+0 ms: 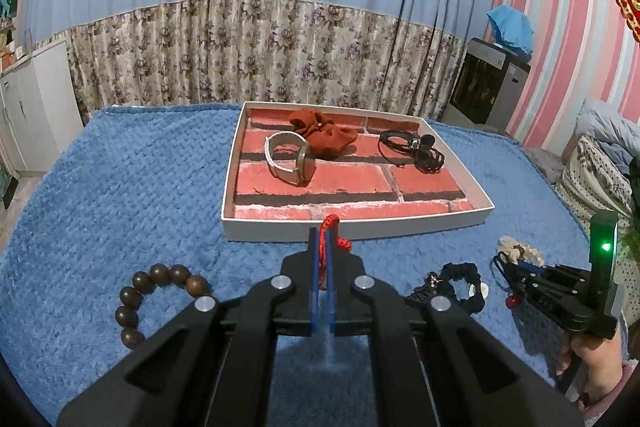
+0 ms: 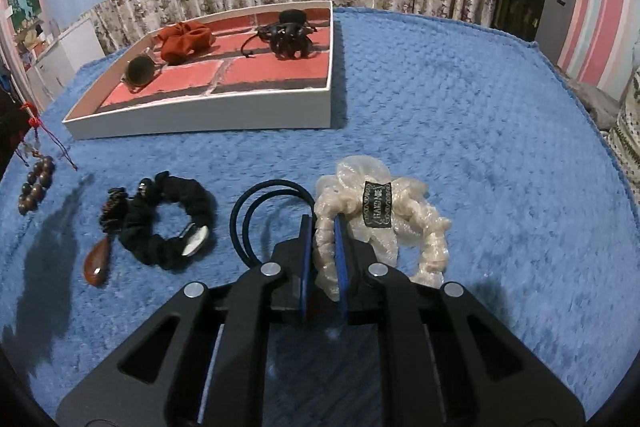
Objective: Organize jewelry
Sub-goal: 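Carry the red bracelet and cream scrunchie over the tray with both tools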
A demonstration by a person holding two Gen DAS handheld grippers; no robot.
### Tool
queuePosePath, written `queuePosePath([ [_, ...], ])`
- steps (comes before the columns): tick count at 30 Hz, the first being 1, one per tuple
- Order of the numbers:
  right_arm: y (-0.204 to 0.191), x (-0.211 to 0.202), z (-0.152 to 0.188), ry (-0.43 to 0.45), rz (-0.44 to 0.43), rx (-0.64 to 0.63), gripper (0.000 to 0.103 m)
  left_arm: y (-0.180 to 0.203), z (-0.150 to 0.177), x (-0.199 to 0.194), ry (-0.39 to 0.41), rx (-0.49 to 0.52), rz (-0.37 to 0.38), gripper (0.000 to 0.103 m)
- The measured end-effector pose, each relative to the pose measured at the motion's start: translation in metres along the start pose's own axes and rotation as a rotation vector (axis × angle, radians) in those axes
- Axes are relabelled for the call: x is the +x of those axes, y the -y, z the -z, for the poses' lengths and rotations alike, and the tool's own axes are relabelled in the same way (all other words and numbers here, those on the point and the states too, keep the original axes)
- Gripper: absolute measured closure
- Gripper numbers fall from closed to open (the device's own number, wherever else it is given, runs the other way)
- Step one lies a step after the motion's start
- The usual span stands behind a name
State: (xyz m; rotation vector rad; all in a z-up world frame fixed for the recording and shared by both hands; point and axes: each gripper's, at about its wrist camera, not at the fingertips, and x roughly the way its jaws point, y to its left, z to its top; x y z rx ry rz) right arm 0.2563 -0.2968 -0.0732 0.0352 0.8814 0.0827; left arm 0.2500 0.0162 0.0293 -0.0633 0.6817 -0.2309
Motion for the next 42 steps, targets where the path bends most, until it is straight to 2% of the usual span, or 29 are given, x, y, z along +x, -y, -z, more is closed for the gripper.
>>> queuePosePath([
  [4, 0.004, 0.003, -0.002, -0.006, -0.019, 0.013, 0.088, -0.002, 0.002, 0.006, -0.010, -0.007, 0.002, 0.100],
  [8, 0.009, 0.001, -0.003, -0.004, -0.053, 0.036, 0.079, -0.004, 0.004, 0.010, -0.017, -0.008, 0.000, 0.100],
  [11, 0.018, 0.000, -0.005, -0.001, -0.091, 0.079, 0.079, -0.005, 0.003, 0.011, -0.012, -0.009, 0.001, 0.100],
  [14, 0.023, 0.000, -0.007, -0.003, -0.108, 0.098, 0.086, -0.006, 0.001, 0.013, -0.011, -0.012, 0.006, 0.100],
  [17, 0.026, -0.007, -0.011, 0.031, -0.096, 0.104, 0.091, -0.006, -0.003, 0.016, -0.007, -0.010, 0.006, 0.100],
  [21, 0.021, -0.020, -0.027, 0.078, -0.076, 0.078, 0.093, -0.005, -0.014, 0.025, -0.010, -0.012, 0.010, 0.100],
  [28, -0.009, -0.027, -0.083, 0.147, -0.048, -0.012, 0.093, -0.002, -0.050, 0.044, -0.001, 0.011, -0.004, 0.100],
  [34, -0.041, 0.015, -0.126, 0.114, -0.042, -0.042, 0.093, -0.012, -0.078, 0.094, -0.062, -0.004, -0.031, 0.100],
  [42, -0.062, 0.080, -0.139, 0.037, 0.002, -0.054, 0.093, -0.035, -0.070, 0.158, -0.179, -0.016, -0.101, 0.100],
])
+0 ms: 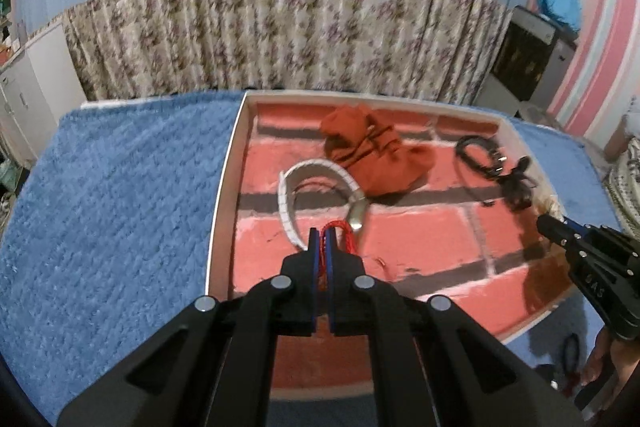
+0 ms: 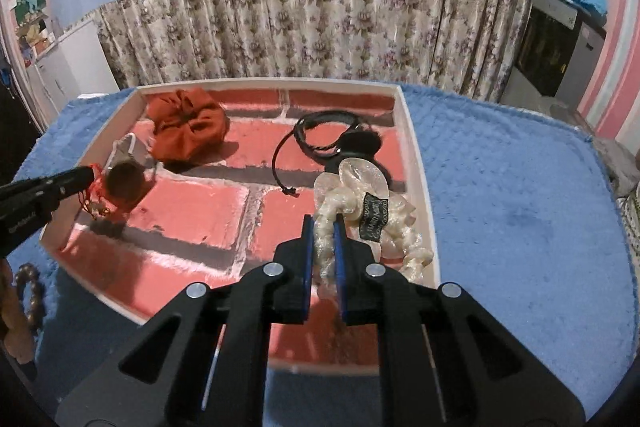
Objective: Organize jewelry
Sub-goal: 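Carry the red bracelet and cream scrunchie over the tray with both tools, then open both tools to drop the bracelet and scrunchie into the tray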
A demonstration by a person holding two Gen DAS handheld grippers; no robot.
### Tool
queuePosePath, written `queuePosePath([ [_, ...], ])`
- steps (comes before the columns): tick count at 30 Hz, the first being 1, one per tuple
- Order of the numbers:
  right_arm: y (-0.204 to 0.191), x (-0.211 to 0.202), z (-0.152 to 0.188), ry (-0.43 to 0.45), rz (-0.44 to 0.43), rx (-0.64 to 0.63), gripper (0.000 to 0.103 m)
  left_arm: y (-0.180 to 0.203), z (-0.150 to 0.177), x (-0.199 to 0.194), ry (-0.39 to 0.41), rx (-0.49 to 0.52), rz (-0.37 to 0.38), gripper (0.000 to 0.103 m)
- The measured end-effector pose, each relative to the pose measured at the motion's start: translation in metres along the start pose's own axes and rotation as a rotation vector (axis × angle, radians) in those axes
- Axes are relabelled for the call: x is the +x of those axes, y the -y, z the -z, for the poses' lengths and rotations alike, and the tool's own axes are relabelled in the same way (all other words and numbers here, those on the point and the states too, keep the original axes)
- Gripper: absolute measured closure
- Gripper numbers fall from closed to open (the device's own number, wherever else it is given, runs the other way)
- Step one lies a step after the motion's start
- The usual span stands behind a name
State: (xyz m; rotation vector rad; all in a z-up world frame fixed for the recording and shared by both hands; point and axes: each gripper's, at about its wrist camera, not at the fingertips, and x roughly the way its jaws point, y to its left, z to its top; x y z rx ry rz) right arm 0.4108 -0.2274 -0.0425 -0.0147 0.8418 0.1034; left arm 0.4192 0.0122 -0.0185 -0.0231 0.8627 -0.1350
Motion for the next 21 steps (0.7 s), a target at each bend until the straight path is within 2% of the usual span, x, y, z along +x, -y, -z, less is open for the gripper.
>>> queuePosePath([
  [7, 0.000, 0.025, 0.006, -0.062, -0.003, -0.007, 0.091, -0.007, 0.003, 0.010, -0.010, 0.011, -0.011, 0.099],
  [8, 0.000, 0.025, 0.007, -0.066, -0.003, -0.010, 0.085, -0.007, 0.002, 0.009, -0.010, 0.015, -0.012, 0.099],
  [9, 0.000, 0.025, 0.008, -0.067, -0.001, -0.016, 0.073, -0.007, 0.003, 0.008, -0.013, 0.019, -0.014, 0.099],
  [10, -0.001, 0.023, 0.009, -0.066, 0.002, -0.023, 0.066, -0.007, 0.004, 0.007, -0.020, 0.023, -0.015, 0.099],
  [11, 0.000, 0.021, 0.009, -0.069, 0.002, -0.029, 0.052, -0.007, 0.003, 0.005, -0.027, 0.026, -0.015, 0.099],
  [12, 0.000, 0.019, 0.009, -0.072, -0.001, -0.034, 0.045, -0.008, 0.004, 0.003, -0.035, 0.030, -0.014, 0.099],
  [14, -0.001, 0.011, 0.009, -0.080, -0.012, -0.053, 0.038, -0.008, 0.005, -0.003, -0.047, 0.037, -0.001, 0.098],
  [15, -0.002, 0.007, 0.008, -0.078, -0.016, -0.064, 0.033, -0.009, 0.006, -0.008, -0.051, 0.041, 0.006, 0.095],
  [17, -0.002, -0.004, 0.007, -0.074, -0.009, -0.086, 0.028, -0.009, 0.006, -0.018, -0.038, 0.049, -0.001, 0.068],
  [18, -0.002, -0.009, 0.006, -0.073, -0.012, -0.089, 0.025, -0.010, 0.006, -0.028, -0.016, 0.055, -0.013, 0.039],
  [19, 0.000, -0.015, 0.004, -0.072, -0.026, -0.086, 0.023, -0.011, 0.007, -0.035, 0.004, 0.061, -0.018, 0.033],
  [21, 0.004, -0.026, 0.001, -0.064, -0.045, -0.068, 0.017, -0.011, 0.007, -0.051, 0.019, 0.076, -0.003, 0.033],
])
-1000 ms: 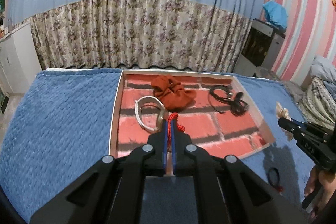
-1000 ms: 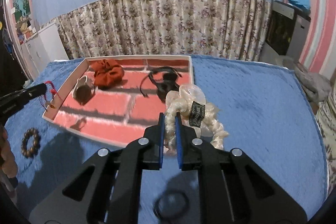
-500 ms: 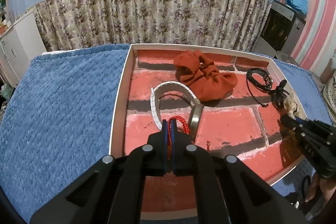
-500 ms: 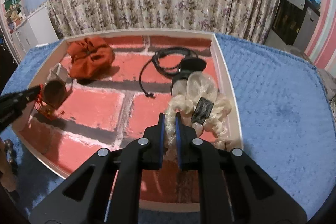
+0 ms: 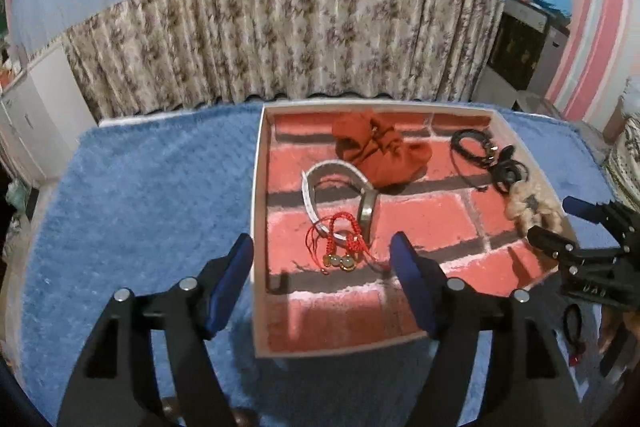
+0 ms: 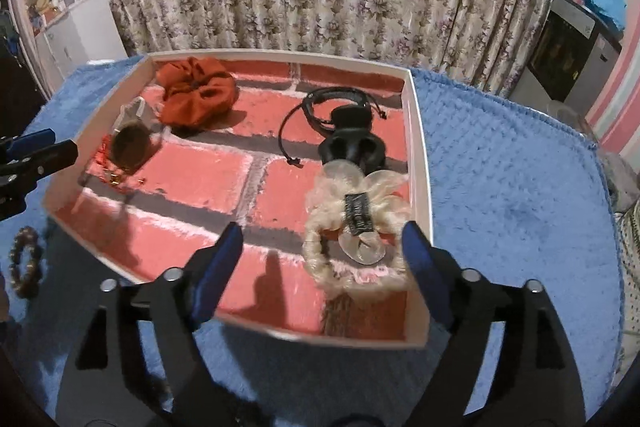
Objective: Organize jewelry
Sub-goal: 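Open both tools to drop the bracelet and scrunchie into the tray, then move both tools toward the wooden bead bracelet and black scrunchie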
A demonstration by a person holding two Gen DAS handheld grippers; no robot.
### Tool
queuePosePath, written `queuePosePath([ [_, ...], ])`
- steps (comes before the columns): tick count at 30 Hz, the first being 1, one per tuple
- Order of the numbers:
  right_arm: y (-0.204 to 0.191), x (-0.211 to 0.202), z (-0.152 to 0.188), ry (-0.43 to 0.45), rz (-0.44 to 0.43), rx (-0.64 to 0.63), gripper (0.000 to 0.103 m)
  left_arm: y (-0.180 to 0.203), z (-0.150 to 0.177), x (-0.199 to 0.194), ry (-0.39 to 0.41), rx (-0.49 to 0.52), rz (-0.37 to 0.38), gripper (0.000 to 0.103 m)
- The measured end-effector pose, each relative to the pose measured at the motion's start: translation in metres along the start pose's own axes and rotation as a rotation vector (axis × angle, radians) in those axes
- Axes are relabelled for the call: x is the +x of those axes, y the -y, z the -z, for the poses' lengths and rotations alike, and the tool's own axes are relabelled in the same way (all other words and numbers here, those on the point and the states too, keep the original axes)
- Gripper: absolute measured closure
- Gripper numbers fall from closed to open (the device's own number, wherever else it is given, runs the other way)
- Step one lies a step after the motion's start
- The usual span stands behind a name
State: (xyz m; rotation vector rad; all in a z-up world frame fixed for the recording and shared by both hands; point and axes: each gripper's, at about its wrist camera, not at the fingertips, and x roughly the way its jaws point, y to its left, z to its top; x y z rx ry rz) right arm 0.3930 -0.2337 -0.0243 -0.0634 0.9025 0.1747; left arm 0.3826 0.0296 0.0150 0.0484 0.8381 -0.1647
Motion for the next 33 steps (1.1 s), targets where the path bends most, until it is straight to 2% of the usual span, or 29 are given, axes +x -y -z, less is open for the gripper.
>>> queuePosePath([
  [3, 0.005, -0.018, -0.002, 0.033, -0.002, 0.014, 0.008, -0.004, -0.003, -0.016, 0.001, -0.008, 0.019, 0.033],
  [5, 0.007, -0.030, -0.002, 0.053, 0.000, 0.021, 0.005, -0.011, -0.005, -0.033, 0.019, -0.010, 0.025, 0.027],
  [6, 0.008, -0.038, -0.001, 0.068, -0.008, 0.029, 0.005, -0.014, -0.005, -0.041, 0.029, -0.013, 0.026, 0.021],
  [11, 0.010, -0.065, 0.012, 0.112, -0.047, 0.089, 0.005, -0.039, 0.003, -0.085, 0.102, -0.050, 0.001, 0.015],
  [15, 0.007, -0.081, 0.037, 0.130, -0.092, 0.132, 0.004, -0.055, 0.022, -0.106, 0.141, -0.079, -0.055, 0.013],
  [20, 0.003, -0.093, 0.068, 0.165, -0.072, 0.169, 0.005, -0.065, 0.056, -0.121, 0.167, -0.086, -0.083, 0.013],
  [26, -0.010, -0.097, 0.099, 0.184, -0.048, 0.172, 0.005, -0.066, 0.094, -0.120, 0.163, -0.083, -0.106, 0.013],
  [28, -0.019, -0.093, 0.108, 0.187, -0.027, 0.146, 0.007, -0.067, 0.105, -0.117, 0.159, -0.080, -0.116, 0.013],
  [33, -0.029, -0.073, 0.117, 0.151, 0.009, 0.108, 0.029, -0.077, 0.119, -0.103, 0.144, -0.101, -0.119, 0.013],
])
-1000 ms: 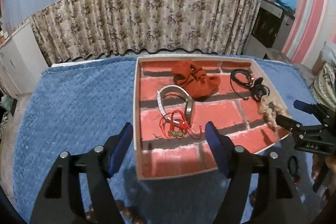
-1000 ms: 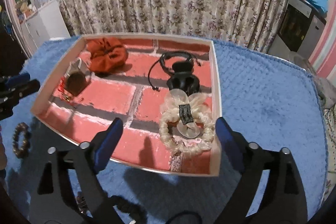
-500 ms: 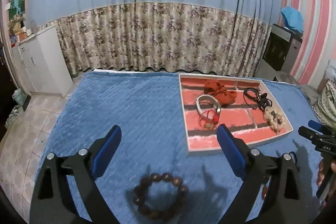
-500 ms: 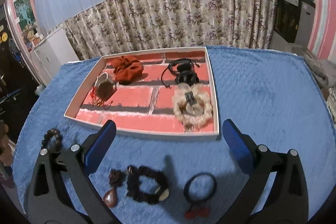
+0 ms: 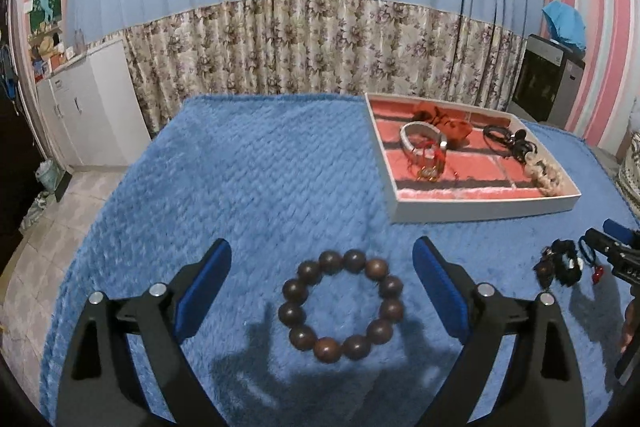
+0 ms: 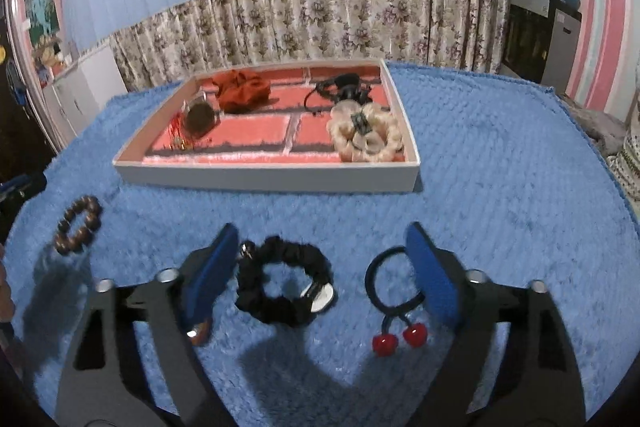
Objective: Organize jewelry
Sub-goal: 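Move both tools toward the wooden bead bracelet and black scrunchie, then grasp the wooden bead bracelet with the left tool while the right tool grasps the black scrunchie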
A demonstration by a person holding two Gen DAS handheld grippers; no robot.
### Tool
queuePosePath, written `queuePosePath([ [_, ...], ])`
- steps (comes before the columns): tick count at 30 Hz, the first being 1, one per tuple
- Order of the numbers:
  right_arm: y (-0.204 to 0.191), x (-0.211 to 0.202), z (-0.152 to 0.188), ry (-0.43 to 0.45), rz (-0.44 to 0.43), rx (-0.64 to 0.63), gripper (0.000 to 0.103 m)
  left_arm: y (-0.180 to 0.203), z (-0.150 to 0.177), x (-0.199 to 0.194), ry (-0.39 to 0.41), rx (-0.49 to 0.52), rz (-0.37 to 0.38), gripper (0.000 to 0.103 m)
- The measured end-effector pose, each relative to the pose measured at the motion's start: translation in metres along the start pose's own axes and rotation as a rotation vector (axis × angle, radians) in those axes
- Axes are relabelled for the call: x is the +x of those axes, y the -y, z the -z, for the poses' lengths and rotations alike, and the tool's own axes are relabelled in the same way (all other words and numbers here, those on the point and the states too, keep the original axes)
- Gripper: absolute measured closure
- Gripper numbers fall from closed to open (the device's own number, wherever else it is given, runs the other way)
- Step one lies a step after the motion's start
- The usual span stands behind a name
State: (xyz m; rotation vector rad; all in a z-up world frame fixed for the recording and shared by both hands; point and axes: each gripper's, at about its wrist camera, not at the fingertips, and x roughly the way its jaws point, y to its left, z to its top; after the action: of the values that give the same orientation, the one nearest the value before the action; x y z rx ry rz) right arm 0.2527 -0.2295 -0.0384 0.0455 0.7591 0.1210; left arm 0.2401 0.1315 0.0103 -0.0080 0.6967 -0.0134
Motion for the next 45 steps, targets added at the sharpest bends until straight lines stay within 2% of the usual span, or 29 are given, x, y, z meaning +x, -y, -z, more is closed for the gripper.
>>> queuePosePath([
  [3, -0.002, 0.008, 0.007, -0.015, 0.025, -0.021, 0.037, -0.011, 0.007, 0.009, -0.005, -0.021, -0.007, 0.013],
  [7, -0.003, 0.016, 0.016, -0.035, 0.066, -0.045, 0.043, -0.021, 0.012, 0.016, -0.012, -0.028, -0.022, 0.014],
  [12, -0.005, 0.021, 0.022, -0.046, 0.072, -0.062, 0.046, -0.029, 0.019, 0.021, -0.023, -0.011, -0.041, 0.014],
  [14, -0.005, 0.021, 0.021, -0.045, 0.076, -0.066, 0.046, -0.027, 0.024, 0.025, -0.046, -0.004, -0.036, 0.019],
  [16, -0.005, 0.025, 0.022, -0.061, 0.074, -0.068, 0.046, -0.025, 0.027, 0.033, -0.081, 0.003, -0.027, 0.030],
  [18, -0.005, 0.027, 0.021, -0.071, 0.074, -0.065, 0.048, -0.023, 0.030, 0.039, -0.109, 0.010, -0.020, 0.036],
  [23, -0.006, 0.032, 0.020, -0.092, 0.077, -0.069, 0.049, -0.021, 0.035, 0.044, -0.124, 0.010, -0.018, 0.039],
  [25, -0.008, 0.033, 0.020, -0.098, 0.080, -0.078, 0.049, -0.022, 0.036, 0.048, -0.137, 0.000, -0.012, 0.048],
  [28, -0.009, 0.035, 0.020, -0.104, 0.083, -0.084, 0.050, -0.025, 0.037, 0.054, -0.170, -0.024, -0.004, 0.053],
  [36, -0.010, 0.036, 0.021, -0.109, 0.088, -0.095, 0.050, -0.022, 0.033, 0.062, -0.168, -0.006, -0.004, 0.055],
  [42, -0.010, 0.037, 0.020, -0.109, 0.074, -0.092, 0.057, -0.021, 0.033, 0.062, -0.156, 0.009, 0.013, 0.074],
  [45, -0.010, 0.037, 0.021, -0.108, 0.066, -0.093, 0.062, -0.018, 0.033, 0.061, -0.151, 0.018, 0.014, 0.077],
])
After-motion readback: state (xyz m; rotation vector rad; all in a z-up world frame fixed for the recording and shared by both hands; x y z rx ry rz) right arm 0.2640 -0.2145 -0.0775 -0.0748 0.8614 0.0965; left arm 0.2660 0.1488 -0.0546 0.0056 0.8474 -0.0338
